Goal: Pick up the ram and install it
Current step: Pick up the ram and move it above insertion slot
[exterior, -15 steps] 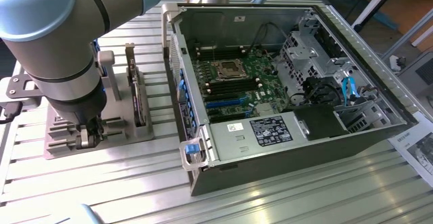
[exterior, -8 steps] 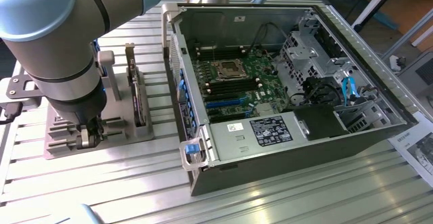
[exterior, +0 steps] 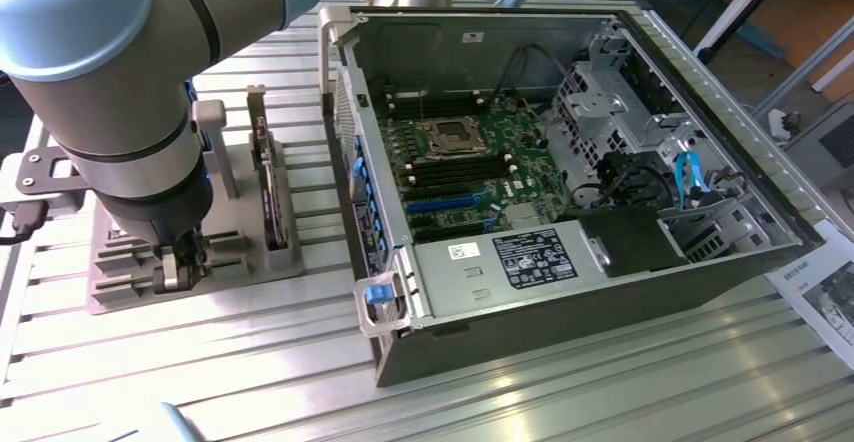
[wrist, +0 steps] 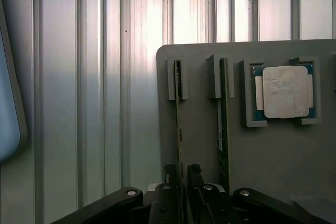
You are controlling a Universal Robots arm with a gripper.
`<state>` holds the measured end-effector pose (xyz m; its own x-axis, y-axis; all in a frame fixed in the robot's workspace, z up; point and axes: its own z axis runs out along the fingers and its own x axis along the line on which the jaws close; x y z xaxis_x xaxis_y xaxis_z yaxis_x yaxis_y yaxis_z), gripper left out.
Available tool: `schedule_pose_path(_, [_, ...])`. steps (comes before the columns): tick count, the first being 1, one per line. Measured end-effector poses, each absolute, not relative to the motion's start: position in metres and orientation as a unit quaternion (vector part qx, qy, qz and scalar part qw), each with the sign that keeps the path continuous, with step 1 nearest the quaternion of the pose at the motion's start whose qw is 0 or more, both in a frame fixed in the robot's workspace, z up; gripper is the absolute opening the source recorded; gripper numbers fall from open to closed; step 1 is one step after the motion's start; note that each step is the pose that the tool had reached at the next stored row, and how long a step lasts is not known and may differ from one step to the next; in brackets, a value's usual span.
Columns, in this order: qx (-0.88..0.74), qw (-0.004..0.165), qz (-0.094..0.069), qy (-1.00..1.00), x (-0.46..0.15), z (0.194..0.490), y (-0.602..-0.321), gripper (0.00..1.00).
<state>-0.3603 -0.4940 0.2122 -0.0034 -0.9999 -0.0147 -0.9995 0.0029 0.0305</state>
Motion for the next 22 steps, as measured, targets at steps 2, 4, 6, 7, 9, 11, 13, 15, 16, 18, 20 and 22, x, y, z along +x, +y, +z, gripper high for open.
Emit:
schedule_pose_path(2, [0.706, 0.005, -0.016, -0.708, -0.36, 0.212, -0.4933, 0.22])
schedule_pose_path(4, [0.706, 0.006, -0.016, -0.708, -0.36, 0.2119, -0.4928, 0.22])
schedule_pose_path(6, [0.706, 0.006, -0.016, -0.708, -0.36, 0.2119, -0.4926, 0.22])
schedule_pose_path(7, [0.706, 0.006, -0.016, -0.708, -0.3599, 0.2117, -0.4924, 0.22])
schedule_pose_path(9, [0.706, 0.006, -0.016, -0.708, -0.3599, 0.2116, -0.4923, 0.22])
schedule_pose_path(11, [0.706, 0.006, -0.016, -0.708, -0.3599, 0.2112, -0.4923, 0.22])
schedule_pose_path(13, [0.706, 0.006, -0.016, -0.708, -0.3599, 0.2108, -0.4923, 0.22])
schedule_pose_path(15, [0.706, 0.006, -0.016, -0.708, -0.3599, 0.2108, -0.4923, 0.22])
schedule_pose_path(16, [0.706, 0.006, -0.016, -0.708, -0.3599, 0.2108, -0.4923, 0.22])
schedule_pose_path(18, [0.706, 0.006, -0.016, -0.708, -0.3599, 0.2108, -0.4923, 0.22])
schedule_pose_path(20, [0.706, 0.006, -0.016, -0.708, -0.3599, 0.2108, -0.4923, 0.22])
schedule_pose_path(22, [0.706, 0.006, -0.016, -0.708, -0.3599, 0.2108, -0.4923, 0.22])
